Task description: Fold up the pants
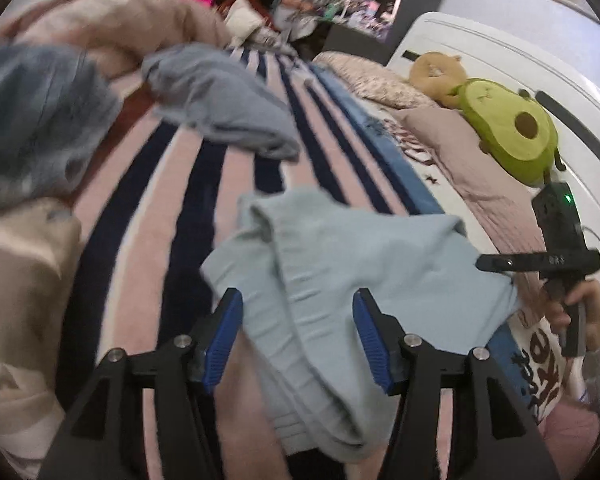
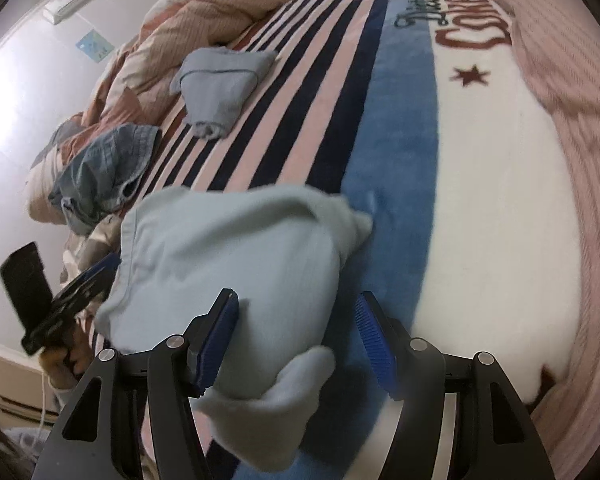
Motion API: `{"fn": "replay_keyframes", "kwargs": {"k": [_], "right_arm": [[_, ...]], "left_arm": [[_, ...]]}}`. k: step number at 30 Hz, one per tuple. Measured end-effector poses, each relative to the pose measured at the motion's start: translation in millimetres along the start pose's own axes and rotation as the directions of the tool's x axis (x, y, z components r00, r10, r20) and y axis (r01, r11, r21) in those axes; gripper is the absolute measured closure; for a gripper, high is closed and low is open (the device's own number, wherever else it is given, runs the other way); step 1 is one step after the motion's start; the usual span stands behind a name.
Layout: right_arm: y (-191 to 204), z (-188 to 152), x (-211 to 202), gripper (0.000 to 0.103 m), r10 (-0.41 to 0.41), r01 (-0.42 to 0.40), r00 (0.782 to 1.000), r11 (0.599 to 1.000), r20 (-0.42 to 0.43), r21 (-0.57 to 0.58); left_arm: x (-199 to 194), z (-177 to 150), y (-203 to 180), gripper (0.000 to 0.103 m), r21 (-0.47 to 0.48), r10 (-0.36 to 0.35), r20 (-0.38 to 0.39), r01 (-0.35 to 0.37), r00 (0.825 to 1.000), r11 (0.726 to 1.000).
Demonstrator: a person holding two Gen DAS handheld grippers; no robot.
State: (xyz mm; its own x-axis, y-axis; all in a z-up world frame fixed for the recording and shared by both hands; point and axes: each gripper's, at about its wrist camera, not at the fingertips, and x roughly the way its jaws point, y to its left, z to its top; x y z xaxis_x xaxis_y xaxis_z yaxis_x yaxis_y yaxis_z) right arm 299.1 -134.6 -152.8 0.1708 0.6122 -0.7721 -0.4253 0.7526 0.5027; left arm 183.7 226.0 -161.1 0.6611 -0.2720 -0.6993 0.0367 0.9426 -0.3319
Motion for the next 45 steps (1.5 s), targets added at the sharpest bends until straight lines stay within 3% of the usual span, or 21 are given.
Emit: {"fn": "replay_keyframes", "kwargs": {"k": [5,9,11,14,17,19,24,37,45], "right_arm": [[2,-11,8,0.044,0.039,-0.039,0.999,0.999,-0.015,0.012],[15,-16,15,0.045,0.053,-0.053,0.998,0.998,-0.029,-0.021],[21,-17,18,0.054,0.039,-0.04,0.999,0.998,-0.023,-0.039],[29,-20,16,0.066,0.015,-0.016,1.0,0.997,-0.003,-0.081],[34,-22,8,0.077,0.012,-0.01,1.0,0.995,0.021,-0.096],[40,-24,2,0.079,0.002,0.002,0.999,0.994,0.032,-0.114],[57,-32,-18,0.08,-0.013,0.025,0.997,0.987,0.075,-0.156],[88,-77,-88,0.081,-0.037,0.068,0.982,0.983,0.184,-0.169],[120,-86,-111,0.081,-0.006,0.057,0.969,0.978,0.246,-0.201]], "left_arm": [[20,-4,9,0.044,-0.079,-0.069,-0.047,0.065,0.997,0.995],[31,-5,4,0.039,-0.08,-0.093,-0.063,0.088,0.994,0.993],[34,-4,0,0.039,-0.077,-0.099,-0.064,0.094,0.993,0.993],[37,-3,-7,0.051,-0.059,-0.106,-0.071,0.102,0.992,0.993],[35,-2,-18,0.062,-0.022,-0.07,-0.063,0.069,0.996,0.997],[28,0,-25,0.07,0.0,-0.057,-0.046,0.057,0.997,0.998],[2,3,-50,0.077,0.082,-0.025,0.013,0.024,1.0,0.996],[-64,-8,-107,0.078,0.207,-0.066,0.092,0.046,0.994,0.977],[-109,-6,-105,0.079,0.204,-0.059,0.174,0.023,0.983,0.979]]}}
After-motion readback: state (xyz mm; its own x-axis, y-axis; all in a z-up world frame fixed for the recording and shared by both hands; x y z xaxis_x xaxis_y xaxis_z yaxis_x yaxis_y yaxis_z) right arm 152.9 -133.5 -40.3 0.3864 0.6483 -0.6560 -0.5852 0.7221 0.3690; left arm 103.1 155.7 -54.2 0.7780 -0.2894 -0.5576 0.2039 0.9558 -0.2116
